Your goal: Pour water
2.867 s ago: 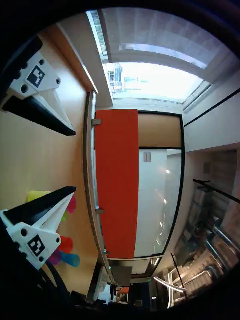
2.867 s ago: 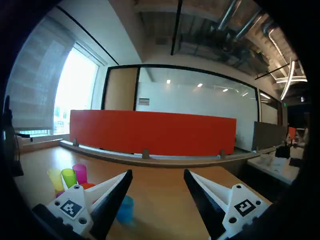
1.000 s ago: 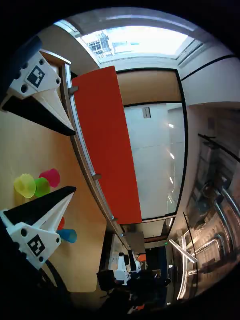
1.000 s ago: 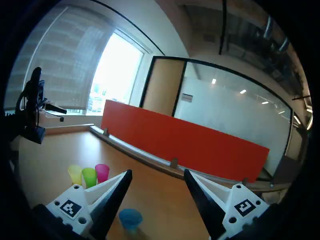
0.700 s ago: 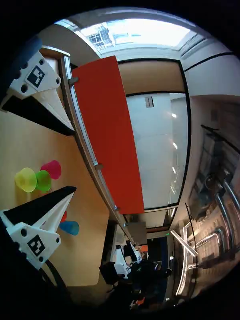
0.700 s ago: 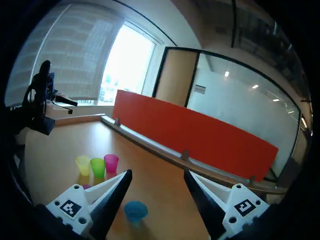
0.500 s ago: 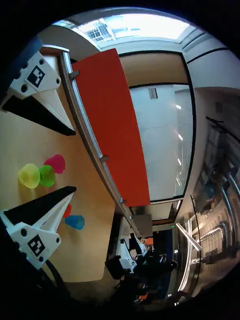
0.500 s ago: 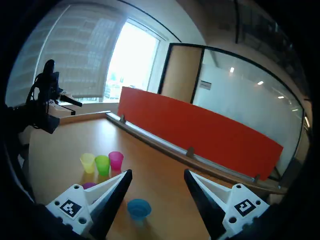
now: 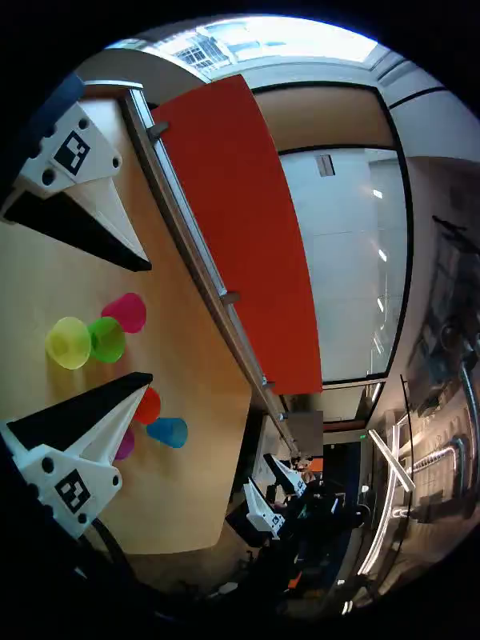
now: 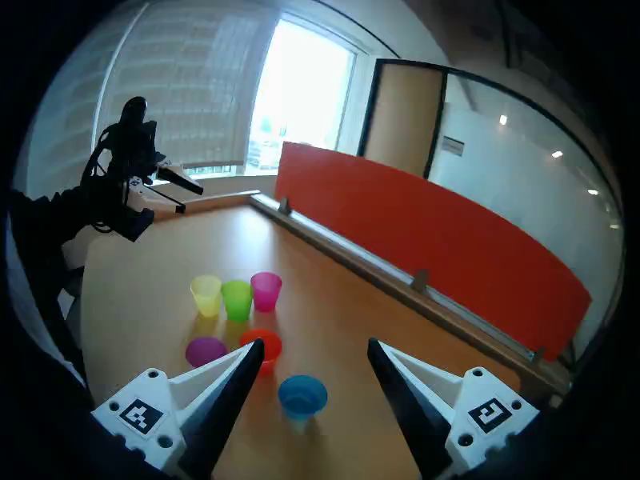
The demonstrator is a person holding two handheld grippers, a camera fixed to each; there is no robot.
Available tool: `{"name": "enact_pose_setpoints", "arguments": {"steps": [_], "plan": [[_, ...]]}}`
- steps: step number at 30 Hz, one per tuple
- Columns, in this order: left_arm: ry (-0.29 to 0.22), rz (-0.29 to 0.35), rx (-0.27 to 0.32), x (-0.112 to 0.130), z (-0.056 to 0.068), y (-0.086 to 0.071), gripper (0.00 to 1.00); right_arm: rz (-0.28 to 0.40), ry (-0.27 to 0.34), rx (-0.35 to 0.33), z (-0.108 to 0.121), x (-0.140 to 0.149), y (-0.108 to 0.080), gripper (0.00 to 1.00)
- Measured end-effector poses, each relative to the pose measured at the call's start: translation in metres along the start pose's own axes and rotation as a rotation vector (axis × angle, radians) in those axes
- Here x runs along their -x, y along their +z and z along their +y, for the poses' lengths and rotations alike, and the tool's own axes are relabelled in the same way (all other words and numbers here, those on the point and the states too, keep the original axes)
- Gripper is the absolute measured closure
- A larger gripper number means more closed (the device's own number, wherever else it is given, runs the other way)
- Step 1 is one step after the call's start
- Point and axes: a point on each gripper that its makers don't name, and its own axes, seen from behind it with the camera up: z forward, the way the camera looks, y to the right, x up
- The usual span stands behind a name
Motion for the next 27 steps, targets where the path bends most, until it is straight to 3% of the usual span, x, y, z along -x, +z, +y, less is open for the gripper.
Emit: {"name": "enact_pose_setpoints", "arguments": {"steps": [8,27], "plan": [[0.027,-0.052,0.068,0.013,0.013,0.013,0.06,-0.048,-0.011,-0.049,-0.008,0.016,0.012,0.00],[0.079,-0.196,0.157,0.057,0.021,0.053,0.06,-0.110,0.008,-0.105,-0.009,0.045,0.031,0.00]]}}
